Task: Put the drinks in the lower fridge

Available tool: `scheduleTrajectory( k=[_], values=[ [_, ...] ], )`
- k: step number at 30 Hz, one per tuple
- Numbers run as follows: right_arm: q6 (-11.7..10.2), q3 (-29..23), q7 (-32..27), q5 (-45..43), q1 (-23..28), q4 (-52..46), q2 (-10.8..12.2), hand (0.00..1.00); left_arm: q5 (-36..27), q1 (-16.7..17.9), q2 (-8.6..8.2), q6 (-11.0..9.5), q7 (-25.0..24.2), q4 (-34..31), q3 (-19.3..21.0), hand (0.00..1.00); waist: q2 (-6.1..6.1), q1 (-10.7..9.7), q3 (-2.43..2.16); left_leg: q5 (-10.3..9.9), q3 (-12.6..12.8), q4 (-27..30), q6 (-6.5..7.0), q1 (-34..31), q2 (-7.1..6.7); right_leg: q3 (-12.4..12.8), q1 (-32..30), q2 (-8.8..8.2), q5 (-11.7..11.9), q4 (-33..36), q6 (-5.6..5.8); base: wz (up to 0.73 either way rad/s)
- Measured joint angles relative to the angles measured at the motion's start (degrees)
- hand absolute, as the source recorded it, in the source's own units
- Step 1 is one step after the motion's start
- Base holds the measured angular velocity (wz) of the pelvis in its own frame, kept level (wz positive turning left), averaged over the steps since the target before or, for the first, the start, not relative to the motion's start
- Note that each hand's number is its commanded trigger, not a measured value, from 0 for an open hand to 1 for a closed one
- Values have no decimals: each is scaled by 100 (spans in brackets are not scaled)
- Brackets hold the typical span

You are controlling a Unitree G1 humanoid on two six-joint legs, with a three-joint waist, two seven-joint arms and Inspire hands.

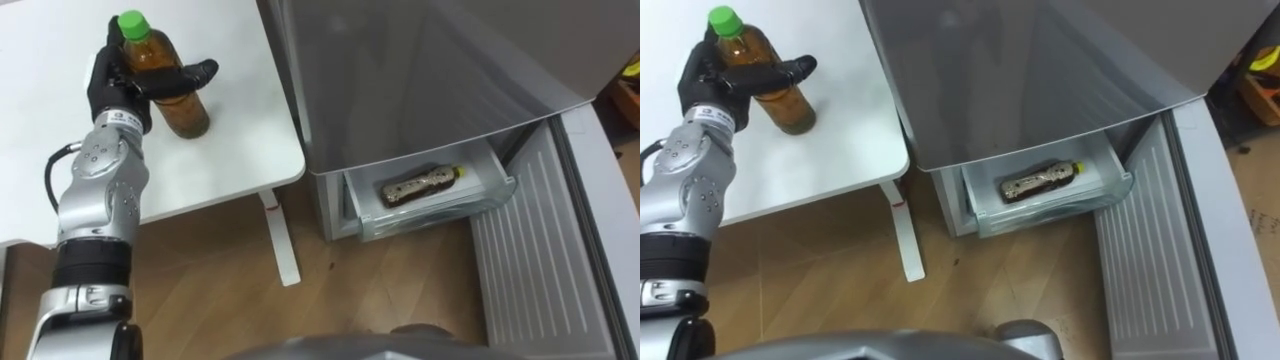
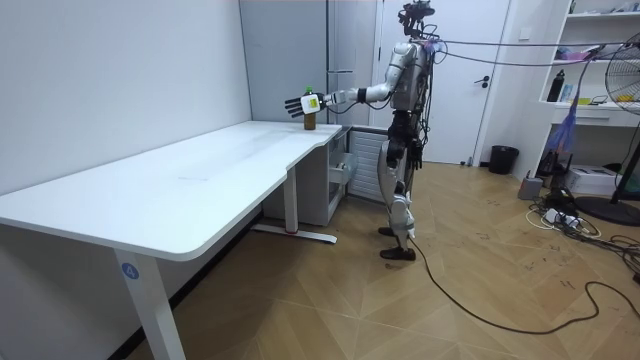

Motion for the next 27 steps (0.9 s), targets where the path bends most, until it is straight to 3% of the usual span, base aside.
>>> scheduleTrajectory(
  k=[27],
  values=[
    [5, 8, 4, 11, -8, -79, 0, 0, 9, -76, 9, 17, 35, -12, 9, 100, -56, -6, 33, 0, -6, 15, 0, -58, 6, 63, -85, 19, -12, 16, -9, 0]
  ],
)
